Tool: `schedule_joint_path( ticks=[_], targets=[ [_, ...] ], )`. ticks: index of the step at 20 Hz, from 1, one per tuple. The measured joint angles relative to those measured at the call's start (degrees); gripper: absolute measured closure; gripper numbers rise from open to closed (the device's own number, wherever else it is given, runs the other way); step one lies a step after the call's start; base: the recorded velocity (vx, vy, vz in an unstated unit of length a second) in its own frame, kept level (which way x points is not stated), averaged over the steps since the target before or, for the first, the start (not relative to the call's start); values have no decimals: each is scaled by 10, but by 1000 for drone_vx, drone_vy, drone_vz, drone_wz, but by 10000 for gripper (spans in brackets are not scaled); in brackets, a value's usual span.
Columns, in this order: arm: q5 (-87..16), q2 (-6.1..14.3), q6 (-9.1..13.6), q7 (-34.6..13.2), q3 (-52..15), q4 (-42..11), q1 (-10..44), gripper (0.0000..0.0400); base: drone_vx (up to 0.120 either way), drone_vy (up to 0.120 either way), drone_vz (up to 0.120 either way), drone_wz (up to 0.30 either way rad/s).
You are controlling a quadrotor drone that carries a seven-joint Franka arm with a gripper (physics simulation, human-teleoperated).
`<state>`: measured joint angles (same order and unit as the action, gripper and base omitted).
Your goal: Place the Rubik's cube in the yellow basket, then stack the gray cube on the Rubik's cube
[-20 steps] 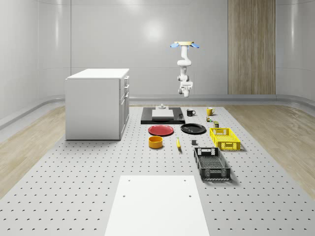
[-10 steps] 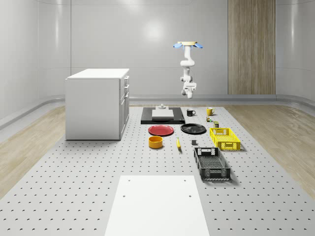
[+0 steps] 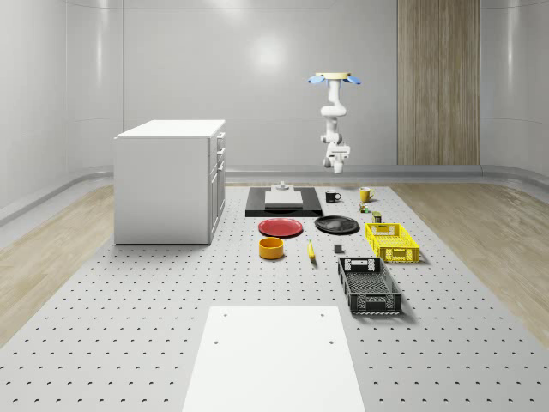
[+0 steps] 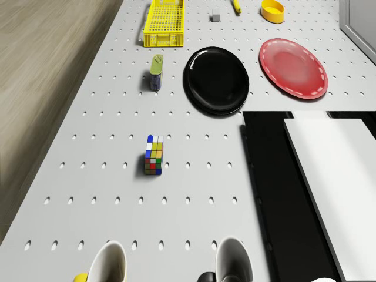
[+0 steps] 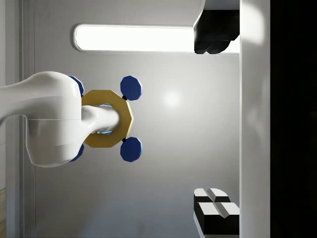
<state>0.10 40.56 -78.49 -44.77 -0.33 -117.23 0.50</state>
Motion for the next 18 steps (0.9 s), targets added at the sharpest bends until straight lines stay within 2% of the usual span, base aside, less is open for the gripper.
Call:
schedule_joint_path(
  ticks=[18],
  targets=[
    [-18,5,-8,-2,-13,-5,4,0,120,120,0,0]
  ],
)
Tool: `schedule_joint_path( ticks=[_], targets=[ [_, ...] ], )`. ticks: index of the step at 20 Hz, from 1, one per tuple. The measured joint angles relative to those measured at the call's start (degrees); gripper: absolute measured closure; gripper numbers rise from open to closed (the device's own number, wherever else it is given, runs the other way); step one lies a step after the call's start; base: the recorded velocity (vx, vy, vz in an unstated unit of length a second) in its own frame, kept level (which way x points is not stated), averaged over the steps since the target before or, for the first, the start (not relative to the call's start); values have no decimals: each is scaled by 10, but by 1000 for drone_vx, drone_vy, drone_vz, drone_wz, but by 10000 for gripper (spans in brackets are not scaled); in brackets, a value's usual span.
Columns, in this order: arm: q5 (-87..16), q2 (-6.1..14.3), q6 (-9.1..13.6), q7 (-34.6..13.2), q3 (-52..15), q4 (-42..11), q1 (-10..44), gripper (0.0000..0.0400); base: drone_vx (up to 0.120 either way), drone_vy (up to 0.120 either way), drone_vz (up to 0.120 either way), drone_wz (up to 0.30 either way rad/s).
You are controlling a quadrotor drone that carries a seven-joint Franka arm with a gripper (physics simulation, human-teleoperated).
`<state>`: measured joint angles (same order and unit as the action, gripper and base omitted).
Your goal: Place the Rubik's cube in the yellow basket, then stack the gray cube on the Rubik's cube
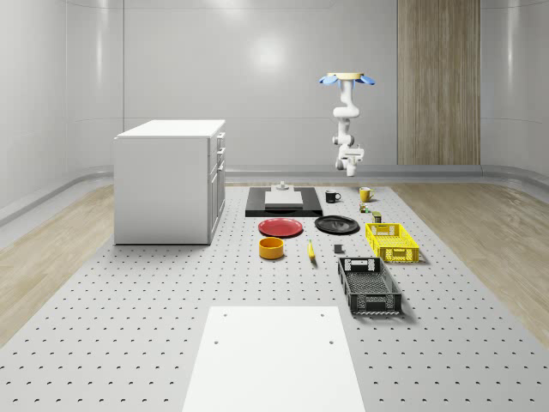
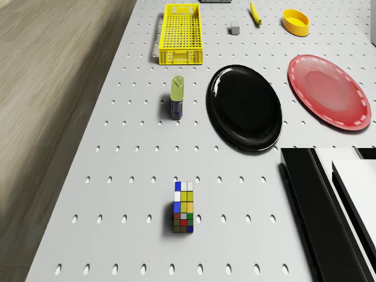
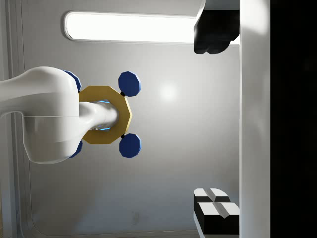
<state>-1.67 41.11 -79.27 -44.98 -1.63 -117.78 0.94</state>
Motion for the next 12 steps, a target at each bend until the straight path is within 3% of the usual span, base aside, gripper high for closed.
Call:
schedule_joint_path(
  ticks=[10,12],
  targets=[
    [-83,5,-6,-11,-59,-10,18,0,120,120,0,0],
    [-123,7,-7,-17,-87,-17,27,0,120,0,0,0]
  ],
)
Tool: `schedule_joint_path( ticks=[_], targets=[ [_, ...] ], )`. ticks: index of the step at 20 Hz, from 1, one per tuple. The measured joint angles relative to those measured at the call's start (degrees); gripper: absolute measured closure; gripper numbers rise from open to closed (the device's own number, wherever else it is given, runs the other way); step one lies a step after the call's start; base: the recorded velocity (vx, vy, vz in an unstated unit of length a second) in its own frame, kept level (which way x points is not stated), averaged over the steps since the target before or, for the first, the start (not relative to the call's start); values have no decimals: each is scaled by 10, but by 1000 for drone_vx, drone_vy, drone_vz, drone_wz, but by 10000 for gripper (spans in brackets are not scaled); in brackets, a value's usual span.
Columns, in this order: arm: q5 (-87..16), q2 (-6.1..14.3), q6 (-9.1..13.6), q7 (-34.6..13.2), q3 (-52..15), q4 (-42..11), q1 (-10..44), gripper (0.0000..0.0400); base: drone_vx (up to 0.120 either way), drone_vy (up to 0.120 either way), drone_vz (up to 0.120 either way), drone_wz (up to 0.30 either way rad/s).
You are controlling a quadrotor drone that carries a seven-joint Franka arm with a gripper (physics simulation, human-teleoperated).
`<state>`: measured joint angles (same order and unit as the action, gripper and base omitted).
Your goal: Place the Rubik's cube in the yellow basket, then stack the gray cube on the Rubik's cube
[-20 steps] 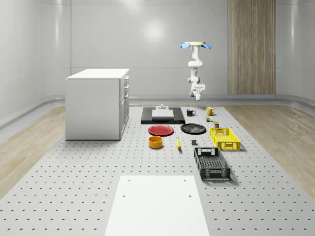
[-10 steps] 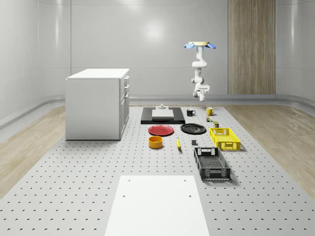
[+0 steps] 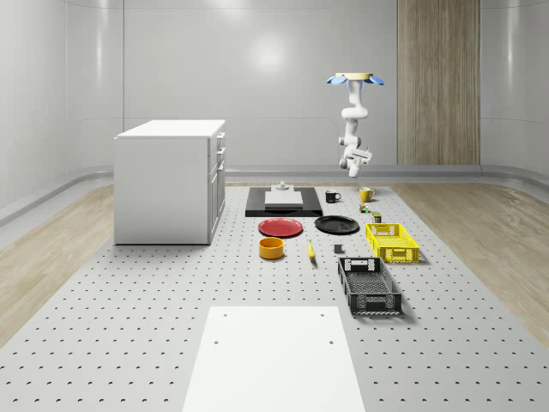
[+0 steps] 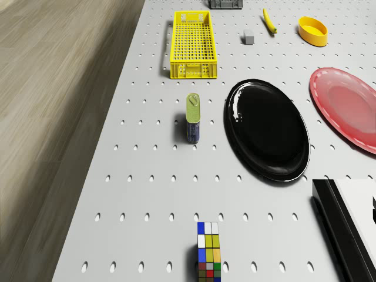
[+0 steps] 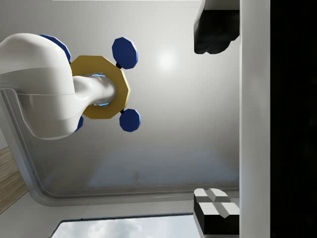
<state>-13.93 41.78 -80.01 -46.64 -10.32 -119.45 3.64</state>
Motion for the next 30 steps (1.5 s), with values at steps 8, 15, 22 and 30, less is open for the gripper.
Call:
schedule_joint_path(
  ticks=[8,15,22,30],
  targets=[
    [-336,30,-16,-62,-222,-128,80,0,120,0,-45,0],
    [-764,86,17,-221,-449,-368,253,0,120,0,-103,0],
    [-956,135,102,-354,-560,-451,440,0,120,0,-120,0],
    [-996,175,132,-413,-603,-464,529,0,120,0,-120,0]
  ],
)
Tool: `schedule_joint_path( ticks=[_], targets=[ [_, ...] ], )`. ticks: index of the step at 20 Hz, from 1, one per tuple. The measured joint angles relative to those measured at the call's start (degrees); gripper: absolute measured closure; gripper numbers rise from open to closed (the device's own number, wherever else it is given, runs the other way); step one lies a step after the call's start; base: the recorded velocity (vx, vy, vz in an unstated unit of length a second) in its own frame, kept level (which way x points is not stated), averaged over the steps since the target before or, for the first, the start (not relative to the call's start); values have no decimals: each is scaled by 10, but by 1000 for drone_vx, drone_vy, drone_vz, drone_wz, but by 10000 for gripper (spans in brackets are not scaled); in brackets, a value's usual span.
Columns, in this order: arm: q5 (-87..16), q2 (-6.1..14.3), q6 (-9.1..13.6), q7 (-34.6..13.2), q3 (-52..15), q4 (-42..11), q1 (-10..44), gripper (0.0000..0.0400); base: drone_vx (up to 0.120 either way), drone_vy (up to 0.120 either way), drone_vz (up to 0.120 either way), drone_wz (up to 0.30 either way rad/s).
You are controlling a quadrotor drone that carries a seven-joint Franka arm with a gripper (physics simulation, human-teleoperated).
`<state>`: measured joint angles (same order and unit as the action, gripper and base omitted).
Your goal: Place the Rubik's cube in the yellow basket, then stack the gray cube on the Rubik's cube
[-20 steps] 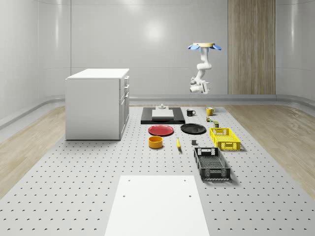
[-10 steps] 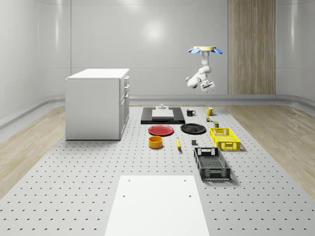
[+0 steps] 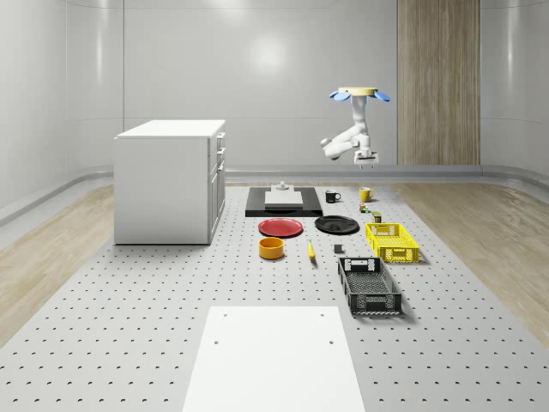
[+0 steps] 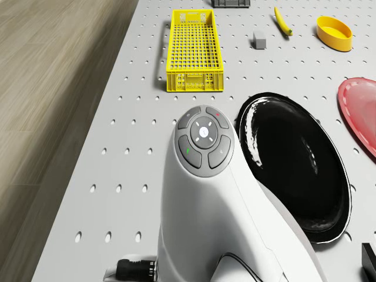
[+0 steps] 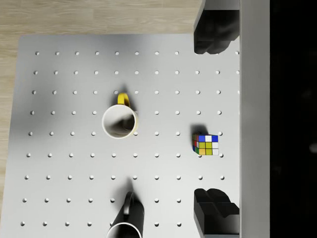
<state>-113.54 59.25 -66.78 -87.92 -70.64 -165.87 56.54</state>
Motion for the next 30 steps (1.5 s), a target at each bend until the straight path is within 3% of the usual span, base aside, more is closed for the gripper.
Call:
schedule_joint_path(
  ticks=[11,15,30],
  targets=[
    [7,38,-15,-27,-22,0,36,0,120,-84,-120,0],
    [13,51,-25,-32,-27,1,42,0,110,0,-120,0],
    [36,94,-63,-47,-41,4,58,0,3,-13,-120,0]
  ],
)
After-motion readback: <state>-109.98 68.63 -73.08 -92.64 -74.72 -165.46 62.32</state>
